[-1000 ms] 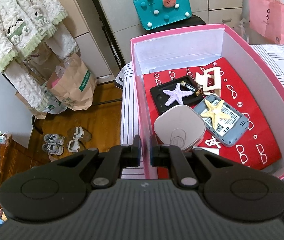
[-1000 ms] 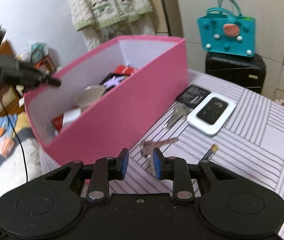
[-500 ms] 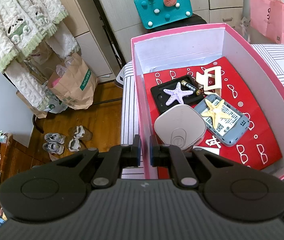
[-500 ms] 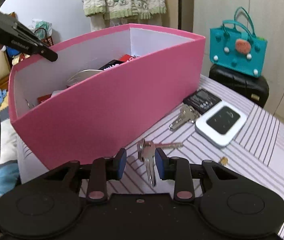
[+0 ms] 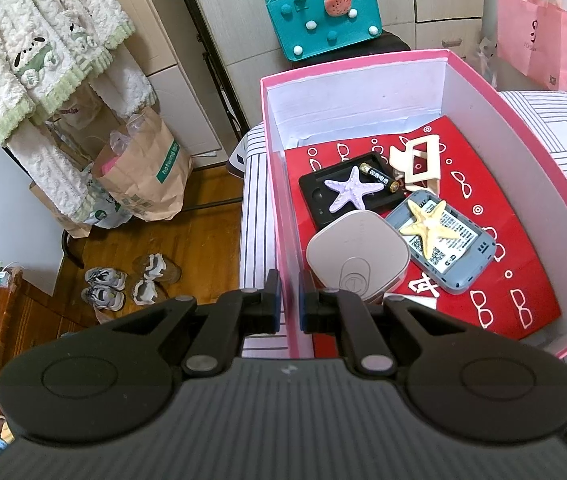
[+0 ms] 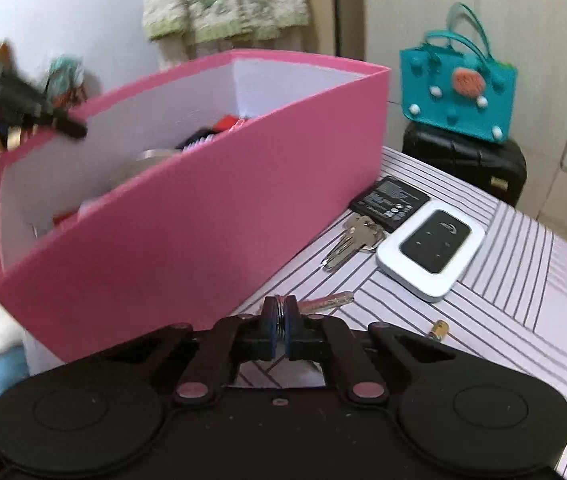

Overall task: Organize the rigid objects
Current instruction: 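Grasp the silver keys on the table with the right gripper, then carry the silver keys into the pink box and release them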

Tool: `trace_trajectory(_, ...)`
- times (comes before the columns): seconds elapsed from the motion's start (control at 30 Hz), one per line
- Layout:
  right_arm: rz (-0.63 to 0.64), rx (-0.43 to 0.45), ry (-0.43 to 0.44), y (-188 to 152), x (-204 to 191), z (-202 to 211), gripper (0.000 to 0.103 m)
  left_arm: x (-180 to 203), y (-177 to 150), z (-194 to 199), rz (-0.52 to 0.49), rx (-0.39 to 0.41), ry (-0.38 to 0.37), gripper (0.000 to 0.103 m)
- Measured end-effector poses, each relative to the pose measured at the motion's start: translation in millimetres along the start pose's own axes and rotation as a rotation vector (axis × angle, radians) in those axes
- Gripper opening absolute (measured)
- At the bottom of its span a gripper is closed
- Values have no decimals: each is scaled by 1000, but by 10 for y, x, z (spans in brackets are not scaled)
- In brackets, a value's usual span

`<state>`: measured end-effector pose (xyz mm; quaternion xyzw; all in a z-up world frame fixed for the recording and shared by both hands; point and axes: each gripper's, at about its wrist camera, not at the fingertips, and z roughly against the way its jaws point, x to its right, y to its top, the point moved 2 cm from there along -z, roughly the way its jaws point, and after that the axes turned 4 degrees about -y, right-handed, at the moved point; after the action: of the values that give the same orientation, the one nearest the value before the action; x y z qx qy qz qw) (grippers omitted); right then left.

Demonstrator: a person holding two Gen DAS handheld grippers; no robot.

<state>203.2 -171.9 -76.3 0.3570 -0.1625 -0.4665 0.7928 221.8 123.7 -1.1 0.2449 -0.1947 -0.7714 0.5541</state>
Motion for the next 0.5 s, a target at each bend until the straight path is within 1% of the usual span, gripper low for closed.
trace_trajectory(0.1,-56,23,18,113,111,161,4,11,8,-6,-2,2,0,7)
trace_trajectory(0.17,-70,34,19,195,149,258,4,22,17,-10,-4,3,-3,7)
trace_trajectory(0.27,-77,46,12,316,176,384,4,24,17,-17,-13,2,-2,7)
trace_trajectory(0.4,-75,59,24,480,155,533,4,37,33,-19,-28,-14,-5,7)
trace_trajectory(0.5,-63,71,15,620,102,644,4,-10,36,-21,-9,-18,-24,7)
